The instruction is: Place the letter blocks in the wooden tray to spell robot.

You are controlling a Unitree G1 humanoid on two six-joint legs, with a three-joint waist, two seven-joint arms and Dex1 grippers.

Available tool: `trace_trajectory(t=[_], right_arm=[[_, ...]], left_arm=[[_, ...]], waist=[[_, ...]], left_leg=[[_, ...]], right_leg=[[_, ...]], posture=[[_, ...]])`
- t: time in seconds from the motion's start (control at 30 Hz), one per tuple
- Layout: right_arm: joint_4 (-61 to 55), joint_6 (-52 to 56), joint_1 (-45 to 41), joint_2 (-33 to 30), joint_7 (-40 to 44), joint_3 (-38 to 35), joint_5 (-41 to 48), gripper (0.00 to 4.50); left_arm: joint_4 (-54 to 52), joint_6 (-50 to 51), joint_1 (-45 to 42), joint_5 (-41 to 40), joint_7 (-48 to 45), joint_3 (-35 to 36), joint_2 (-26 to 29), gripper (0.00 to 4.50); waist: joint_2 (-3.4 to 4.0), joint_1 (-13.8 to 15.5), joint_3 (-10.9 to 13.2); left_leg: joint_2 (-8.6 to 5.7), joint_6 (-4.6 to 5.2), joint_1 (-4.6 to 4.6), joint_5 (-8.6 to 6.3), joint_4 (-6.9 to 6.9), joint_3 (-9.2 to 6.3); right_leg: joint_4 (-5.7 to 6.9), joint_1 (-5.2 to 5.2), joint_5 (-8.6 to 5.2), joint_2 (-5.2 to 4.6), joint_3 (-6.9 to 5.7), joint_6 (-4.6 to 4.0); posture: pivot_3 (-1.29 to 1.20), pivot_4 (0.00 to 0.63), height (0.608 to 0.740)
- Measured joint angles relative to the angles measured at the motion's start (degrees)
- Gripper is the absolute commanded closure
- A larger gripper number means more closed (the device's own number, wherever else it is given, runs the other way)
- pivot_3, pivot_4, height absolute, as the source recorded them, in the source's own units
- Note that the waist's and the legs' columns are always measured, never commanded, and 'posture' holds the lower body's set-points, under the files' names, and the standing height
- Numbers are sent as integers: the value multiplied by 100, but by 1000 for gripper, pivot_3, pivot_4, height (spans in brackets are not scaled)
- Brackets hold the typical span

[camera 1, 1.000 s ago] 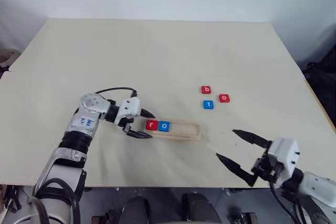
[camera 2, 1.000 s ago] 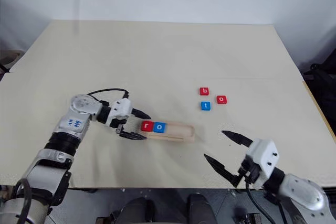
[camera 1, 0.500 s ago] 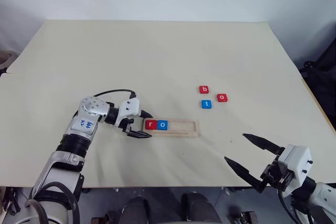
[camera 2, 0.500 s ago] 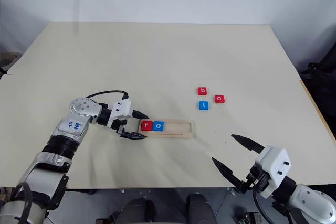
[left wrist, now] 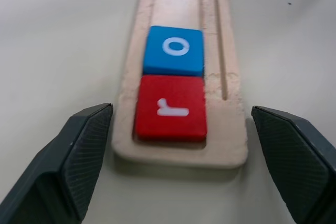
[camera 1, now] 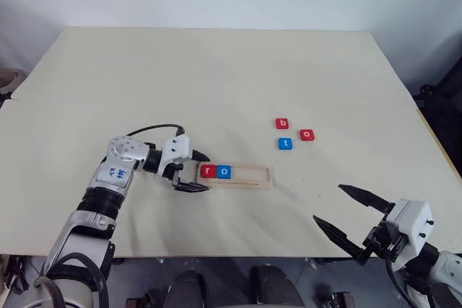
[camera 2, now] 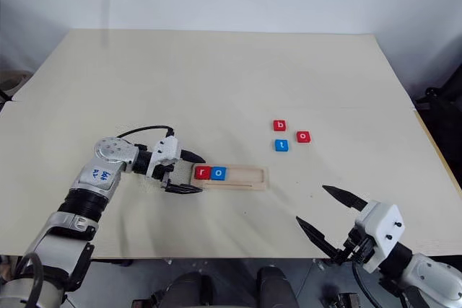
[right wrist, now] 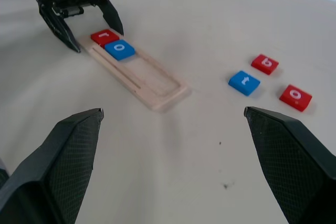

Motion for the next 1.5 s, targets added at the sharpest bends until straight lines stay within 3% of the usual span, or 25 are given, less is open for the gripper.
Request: trace_trajectory(t=[0.33,0.7,0.87,1.1,1.3,1.5], right_arm=[[796,-134,-214,134,-193,-776,66,0],[1605,-272,-879,-312,179,-816,-130,0],[1372,1341,-2266,-871,-714,-253,-72,0],[1489,2834,-4003,-850,-1595,223,365,0],[2466,3117,-4549,-500,-1979,1152,-163,0],[2709,3181,-4841,-89,-2186,1411,-343,0]], left_arm=[[-374,16,1047,-1022,-204,1281,829,48],[-1780,321,1593,-1655,119,1550,651,48],[-2195,679,1931,-1813,348,1546,576,48],[-2504,872,2173,-1952,623,1645,527,48],[-2672,987,2169,-1993,850,1630,360,48],[-2878,1092,2182,-2004,951,1614,348,48]], waist=[[2,2,1],[5,-41,1],[8,-166,3],[7,-111,3],[10,-130,4],[11,-162,5]], left_leg=[[2,-5,1,-5,-2,1],[0,-1,7,-8,0,4],[7,-9,16,-4,-2,-8],[3,-9,-4,-5,-1,-2],[1,-8,-10,-5,-2,12],[8,-10,-6,-4,-3,15]], right_leg=[[0,-1,-1,-5,-2,-2],[3,3,-1,-8,2,-1],[19,-8,-2,-2,22,-4],[12,-21,-2,-6,19,-4],[10,-24,-2,-6,19,-4],[15,-26,-2,1,21,-4]], posture=[[0,150,740],[0,150,740],[0,150,740],[0,150,740],[0,150,740],[0,150,740]])
